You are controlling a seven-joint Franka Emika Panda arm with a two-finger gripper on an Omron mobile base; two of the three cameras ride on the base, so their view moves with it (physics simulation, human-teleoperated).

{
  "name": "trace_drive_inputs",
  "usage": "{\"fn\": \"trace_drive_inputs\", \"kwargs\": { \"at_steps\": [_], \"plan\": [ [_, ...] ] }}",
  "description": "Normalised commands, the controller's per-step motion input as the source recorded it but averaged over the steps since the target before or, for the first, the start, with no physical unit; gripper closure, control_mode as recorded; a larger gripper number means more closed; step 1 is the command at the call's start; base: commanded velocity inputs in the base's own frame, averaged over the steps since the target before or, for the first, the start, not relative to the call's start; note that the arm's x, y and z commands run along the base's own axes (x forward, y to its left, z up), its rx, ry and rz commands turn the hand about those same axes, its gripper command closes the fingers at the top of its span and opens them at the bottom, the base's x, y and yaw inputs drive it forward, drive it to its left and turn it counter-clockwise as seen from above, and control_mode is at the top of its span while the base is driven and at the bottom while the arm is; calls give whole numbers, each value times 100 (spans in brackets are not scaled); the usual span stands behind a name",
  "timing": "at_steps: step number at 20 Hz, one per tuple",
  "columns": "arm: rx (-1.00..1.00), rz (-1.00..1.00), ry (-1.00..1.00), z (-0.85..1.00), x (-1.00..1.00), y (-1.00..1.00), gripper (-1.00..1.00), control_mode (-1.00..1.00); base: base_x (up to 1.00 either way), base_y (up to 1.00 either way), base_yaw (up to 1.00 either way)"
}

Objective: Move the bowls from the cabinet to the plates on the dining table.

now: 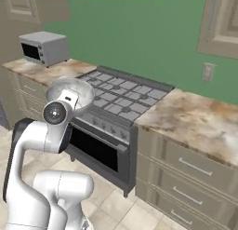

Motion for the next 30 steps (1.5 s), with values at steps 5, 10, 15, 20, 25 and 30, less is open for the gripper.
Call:
{"fn": "trace_drive_inputs", "kwargs": {
  "at_steps": [5, 10, 15, 20, 25, 30],
  "plan": [
    [0, 0, 0, 0, 0, 0, 100, 100, 9, 100, 37],
    [0, 0, 0, 0, 0, 0, 100, 100, 15, 100, 36],
    [0, 0, 0, 0, 0, 0, 100, 100, 19, 100, 35],
    [0, 0, 0, 0, 0, 0, 100, 100, 32, 100, 32],
    [0, 0, 0, 0, 0, 0, 100, 100, 40, 100, 29],
    [0, 0, 0, 0, 0, 0, 100, 100, 68, 100, 23]
  ]
}}
